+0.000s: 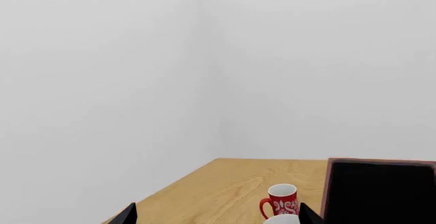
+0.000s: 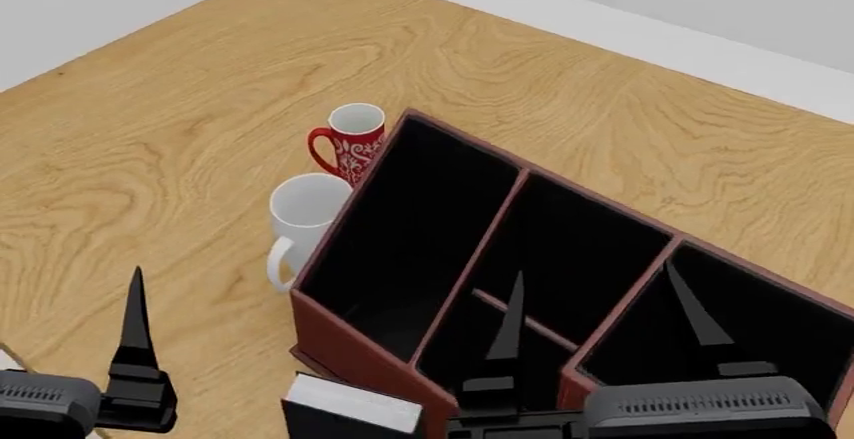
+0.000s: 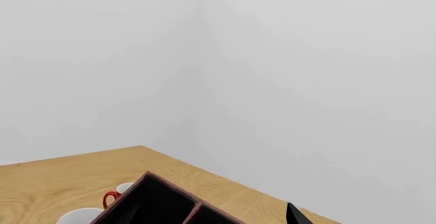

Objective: Pick up the book and place it in the right compartment of the caddy.

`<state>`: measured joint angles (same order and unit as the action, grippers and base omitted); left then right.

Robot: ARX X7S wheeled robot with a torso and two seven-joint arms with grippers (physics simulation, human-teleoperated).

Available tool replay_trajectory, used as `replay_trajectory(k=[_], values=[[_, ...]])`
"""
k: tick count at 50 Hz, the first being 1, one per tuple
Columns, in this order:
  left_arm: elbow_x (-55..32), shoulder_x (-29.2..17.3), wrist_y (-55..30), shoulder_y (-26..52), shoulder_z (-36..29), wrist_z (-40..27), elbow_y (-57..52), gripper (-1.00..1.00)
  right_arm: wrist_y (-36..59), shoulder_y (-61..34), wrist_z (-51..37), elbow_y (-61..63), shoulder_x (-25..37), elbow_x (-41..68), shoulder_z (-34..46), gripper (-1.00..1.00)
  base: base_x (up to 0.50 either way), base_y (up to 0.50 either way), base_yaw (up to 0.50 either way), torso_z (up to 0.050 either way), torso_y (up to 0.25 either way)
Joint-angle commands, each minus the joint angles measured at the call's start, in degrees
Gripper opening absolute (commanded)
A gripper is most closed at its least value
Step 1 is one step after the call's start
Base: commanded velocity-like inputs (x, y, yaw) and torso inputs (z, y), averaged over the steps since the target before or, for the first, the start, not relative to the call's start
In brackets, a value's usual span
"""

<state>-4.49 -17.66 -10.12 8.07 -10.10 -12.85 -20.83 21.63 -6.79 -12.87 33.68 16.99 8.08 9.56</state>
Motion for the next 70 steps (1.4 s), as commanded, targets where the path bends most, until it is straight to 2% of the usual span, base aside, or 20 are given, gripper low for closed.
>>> replay_trajectory(k=[1,8,16,18,27,35,41,52,64,70], values=[[-0.14,-0.2,0.16,0.0,-0.21,-0.17,0.1,1.0,-0.53,0.25,-0.29,0.05,0.19,0.36,-0.21,1.0,0.0,0.0,0.0,0.0,0.0],[-0.36,-0.34,-0.28,0.01,-0.21,-0.33,-0.41,1.0,0.14,0.11,-0.15,0.36,0.29,1.27,-0.31,1.0,0.0,0.0,0.0,0.0,0.0],[-1.05,-0.86,-0.72,0.04,0.63,-0.52,-1.18,1.0,10.87,-3.48,-1.46,6.2,0.66,-0.92,3.94,1.0,0.0,0.0,0.0,0.0,0.0],[-1.5,-0.96,-0.44,0.06,1.24,-0.62,-0.78,1.0,14.98,-5.62,-0.79,7.36,0.11,1.5,2.83,1.0,0.0,0.0,0.0,0.0,0.0],[-2.38,-1.37,-1.28,-0.13,2.27,-1.09,-2.47,1.0,31.31,-19.14,2.08,11.37,-0.57,3.79,7.79,1.0,0.0,0.0,0.0,0.0,0.0],[-3.08,-1.76,-1.43,-0.27,2.97,-1.24,-3.23,1.0,42.64,-30.35,4.82,9.0,-2.97,6.53,12.62,1.0,0.0,0.0,0.0,0.0,0.0],[-3.37,-2.02,-1.32,-0.26,3.28,-1.3,-3.44,1.0,45.8,-35.28,6.82,6.16,-3.48,7.6,15.52,1.0,0.0,0.0,0.0,0.0,0.0],[-3.9,-2.36,-1.76,-0.45,3.54,-1.49,-4.52,1.0,50.13,-40.11,11.71,1.71,-3.88,11.65,15.18,1.0,0.0,0.0,0.0,0.0,0.0],[-4.19,-2.72,-1.8,-0.62,3.6,-1.59,-4.9,1.0,49.85,-45.28,16.45,-6.93,-1.71,12.0,21.15,1.0,0.0,0.0,0.0,0.0,0.0],[-4.18,-2.82,-1.98,-0.63,3.43,-1.7,-5.15,1.0,47.73,-45.26,17.77,-10.37,-1.44,12.16,21.58,1.0,0.0,0.0,0.0,0.0,0.0]])
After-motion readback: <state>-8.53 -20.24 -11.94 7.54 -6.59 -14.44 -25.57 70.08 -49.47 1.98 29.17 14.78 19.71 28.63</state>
